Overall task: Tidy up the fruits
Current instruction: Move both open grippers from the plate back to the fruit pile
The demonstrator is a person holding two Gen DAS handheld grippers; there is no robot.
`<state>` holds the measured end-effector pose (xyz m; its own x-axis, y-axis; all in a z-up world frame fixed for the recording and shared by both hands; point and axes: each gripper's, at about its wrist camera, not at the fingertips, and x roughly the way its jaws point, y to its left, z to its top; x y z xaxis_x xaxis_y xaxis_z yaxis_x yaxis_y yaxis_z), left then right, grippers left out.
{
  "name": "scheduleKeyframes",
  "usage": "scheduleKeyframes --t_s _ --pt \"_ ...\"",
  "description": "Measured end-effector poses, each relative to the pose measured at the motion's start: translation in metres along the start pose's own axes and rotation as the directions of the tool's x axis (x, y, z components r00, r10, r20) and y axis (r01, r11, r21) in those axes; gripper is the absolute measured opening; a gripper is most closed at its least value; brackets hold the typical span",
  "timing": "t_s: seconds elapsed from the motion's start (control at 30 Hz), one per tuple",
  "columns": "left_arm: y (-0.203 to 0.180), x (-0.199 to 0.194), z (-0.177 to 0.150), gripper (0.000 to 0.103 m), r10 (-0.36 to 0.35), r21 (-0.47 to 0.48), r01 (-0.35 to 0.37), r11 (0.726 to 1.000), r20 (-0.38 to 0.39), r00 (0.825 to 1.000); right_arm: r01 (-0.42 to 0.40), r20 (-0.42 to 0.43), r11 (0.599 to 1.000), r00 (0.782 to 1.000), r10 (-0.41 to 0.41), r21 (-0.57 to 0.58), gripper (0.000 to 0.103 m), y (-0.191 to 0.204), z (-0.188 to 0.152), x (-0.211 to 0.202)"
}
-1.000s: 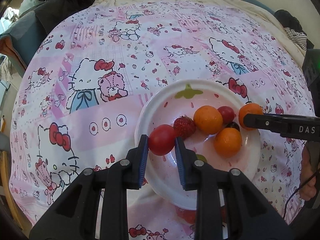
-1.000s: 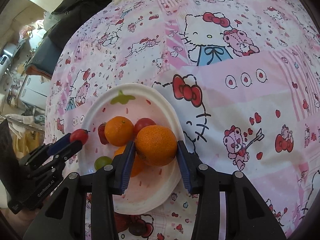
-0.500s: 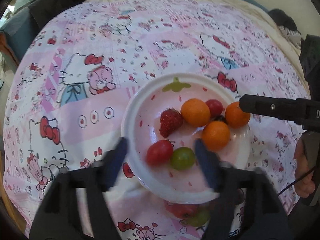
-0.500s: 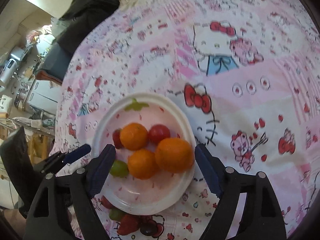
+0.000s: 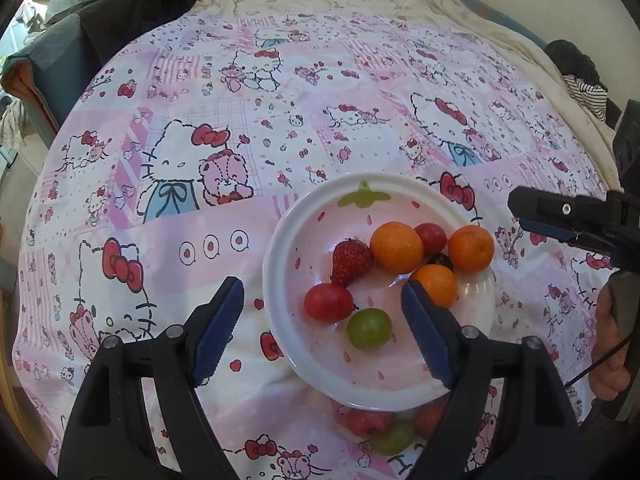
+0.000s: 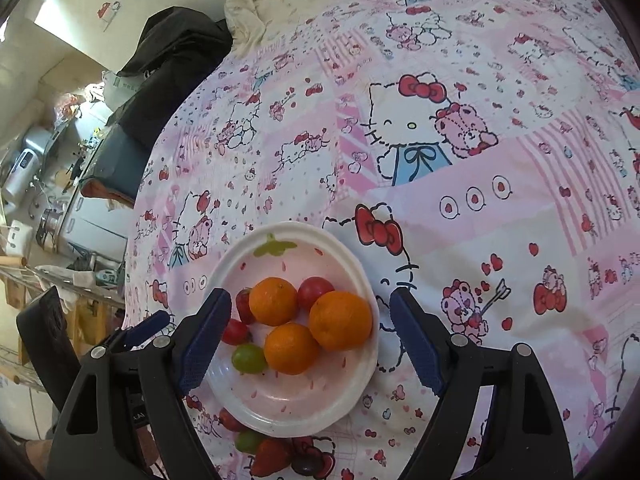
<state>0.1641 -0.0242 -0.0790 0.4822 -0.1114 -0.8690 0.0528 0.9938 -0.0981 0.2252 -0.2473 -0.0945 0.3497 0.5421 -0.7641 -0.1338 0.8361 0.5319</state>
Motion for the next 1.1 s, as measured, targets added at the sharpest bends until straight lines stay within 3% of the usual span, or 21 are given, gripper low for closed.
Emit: scheduleKeyframes --t_s 0.27,0.47,0.73,1.1 --pt "0.000 -0.028 -0.004 0.078 -0.006 -0.020 0.007 1.000 0.047 0.999 0.015 0.025 1.000 1.000 -0.015 -0.018 0.084 0.011 -0.016 -0.019" --pt "0.006 -0.049 -0.017 0.078 0.048 -0.038 -0.045 0.998 0.065 0.997 0.055 0.045 0.997 0.998 -0.053 -0.059 0.084 0.019 -0.034 -0.039" --pt "0.017 -0.068 -0.042 0.078 0.039 -0.095 -0.033 0.995 0.061 0.997 0.046 0.063 0.999 0.997 -0.045 -0.010 0.084 0.015 -0.063 -0.063" --pt "0.028 -0.087 -0.066 0.078 0.031 -0.156 -0.020 0.988 0.064 0.997 0.073 0.028 0.997 0.997 -0.072 -0.017 0.084 0.016 -0.090 -0.066"
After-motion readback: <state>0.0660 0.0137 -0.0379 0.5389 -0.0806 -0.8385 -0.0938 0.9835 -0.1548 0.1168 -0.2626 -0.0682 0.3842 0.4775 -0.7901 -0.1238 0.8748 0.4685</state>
